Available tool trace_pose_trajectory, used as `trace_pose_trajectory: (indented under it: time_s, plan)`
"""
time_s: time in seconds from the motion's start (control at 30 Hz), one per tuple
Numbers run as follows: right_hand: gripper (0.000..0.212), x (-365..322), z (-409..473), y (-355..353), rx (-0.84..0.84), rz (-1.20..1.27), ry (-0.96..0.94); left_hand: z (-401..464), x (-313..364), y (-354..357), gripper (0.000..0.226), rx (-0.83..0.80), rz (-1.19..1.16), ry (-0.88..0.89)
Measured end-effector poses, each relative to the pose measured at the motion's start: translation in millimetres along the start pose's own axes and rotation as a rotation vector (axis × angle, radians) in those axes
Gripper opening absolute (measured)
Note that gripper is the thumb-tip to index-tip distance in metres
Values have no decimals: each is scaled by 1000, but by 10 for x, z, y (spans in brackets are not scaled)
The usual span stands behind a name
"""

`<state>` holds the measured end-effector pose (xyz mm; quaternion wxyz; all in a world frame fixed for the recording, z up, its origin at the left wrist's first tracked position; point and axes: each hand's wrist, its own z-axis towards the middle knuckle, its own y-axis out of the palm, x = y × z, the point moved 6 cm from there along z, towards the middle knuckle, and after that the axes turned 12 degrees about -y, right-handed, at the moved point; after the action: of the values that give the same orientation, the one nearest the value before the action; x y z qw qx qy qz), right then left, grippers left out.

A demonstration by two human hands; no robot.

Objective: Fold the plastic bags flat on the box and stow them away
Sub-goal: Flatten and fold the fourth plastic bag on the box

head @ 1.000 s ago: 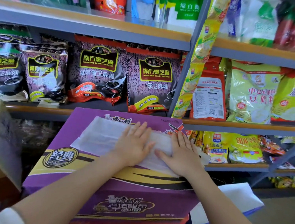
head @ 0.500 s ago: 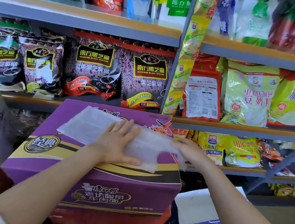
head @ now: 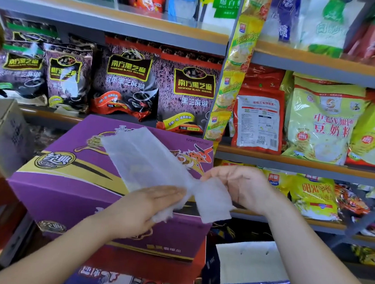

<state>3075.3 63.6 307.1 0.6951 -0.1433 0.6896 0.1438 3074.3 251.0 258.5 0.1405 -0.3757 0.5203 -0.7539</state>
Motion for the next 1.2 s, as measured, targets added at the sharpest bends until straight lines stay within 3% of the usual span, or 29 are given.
trace_pose_trajectory:
  time_s: [0.1,0.2,0.3,0.37,0.43,0.5,0.57,0.67,0.8,0.93,1.0,1.13,1.2]
  plan:
    - [37,-97,105,26,106,-12,-111,-35,-9,-122,34,-70,-518,-229]
    - [18,-170,262,86,234,-324,-154,-49,-100,-191,38,-70,-964,-412]
    - [15,-120,437,142,363,-351,-81,-52,-210,-219,41,17,-1149,-603]
    - [19,-3,584,201,380,-261,0,-33,-205,-315,34,117,-1050,-650]
    - [24,102,724,228,415,-310,80,-4,-225,-442,50,218,-589,-617]
    - [31,153,864,201,442,-490,106,2,-300,-509,43,299,-232,-606]
    - [30,151,985,179,415,-729,133,3,-366,-547,38,338,-101,-618]
    - [35,143,1164,205,348,-930,194,29,-450,-598,33,372,13,-613]
    - [54,77,1331,282,322,-1101,238,158,-599,-605,12,303,-4,-622]
    - [40,94,1373,311,318,-1295,300,303,-629,-575,48,201,163,-517]
    - [42,108,1400,321,318,-1337,363,381,-634,-572,52,134,305,-400]
    - [43,85,1492,332,349,-1416,412,584,-732,-538,81,7,325,-245]
    - [42,99,1532,313,352,-1425,436,677,-822,-500,86,-31,365,-226]
